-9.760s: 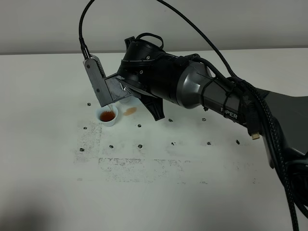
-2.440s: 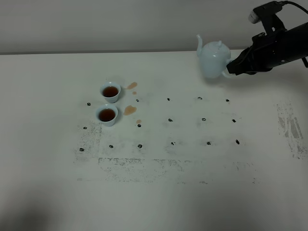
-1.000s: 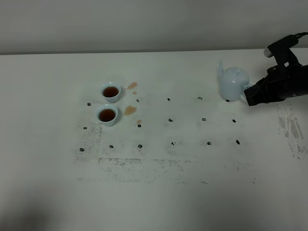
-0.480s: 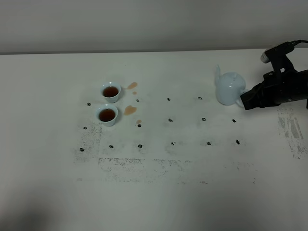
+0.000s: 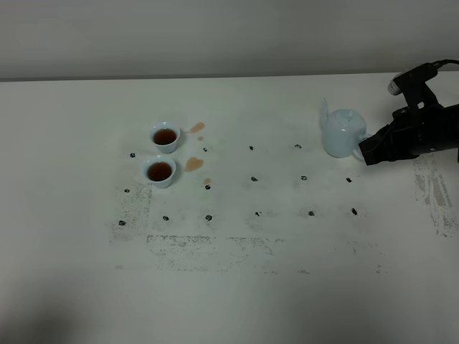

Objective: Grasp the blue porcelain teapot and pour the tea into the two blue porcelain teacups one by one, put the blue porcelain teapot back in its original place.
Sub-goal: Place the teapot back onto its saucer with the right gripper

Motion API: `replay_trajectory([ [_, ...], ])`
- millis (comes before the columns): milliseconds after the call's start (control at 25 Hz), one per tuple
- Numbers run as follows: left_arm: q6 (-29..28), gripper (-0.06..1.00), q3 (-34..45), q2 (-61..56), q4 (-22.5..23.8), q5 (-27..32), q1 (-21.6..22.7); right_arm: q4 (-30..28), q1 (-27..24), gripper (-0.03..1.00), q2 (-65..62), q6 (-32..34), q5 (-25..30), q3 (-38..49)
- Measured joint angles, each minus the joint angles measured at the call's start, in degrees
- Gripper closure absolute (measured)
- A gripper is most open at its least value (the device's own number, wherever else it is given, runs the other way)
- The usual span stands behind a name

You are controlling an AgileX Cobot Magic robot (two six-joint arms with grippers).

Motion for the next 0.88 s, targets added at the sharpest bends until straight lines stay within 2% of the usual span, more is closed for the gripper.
replay_trajectory([
  [600,0.0,0.22,0.0,0.0,0.0,0.0,0.0,-0.4,0.0,0.92,0.0,0.1,0.9,0.0],
  [760,0.0,0.22,0.0,0.0,0.0,0.0,0.0,-0.5,0.0,0.89,0.0,0.1,1.8,0.0],
  [880,0.0,0.22,0.0,0.0,0.0,0.0,0.0,-0.5,0.0,0.83,0.0,0.1,2.1,0.0],
])
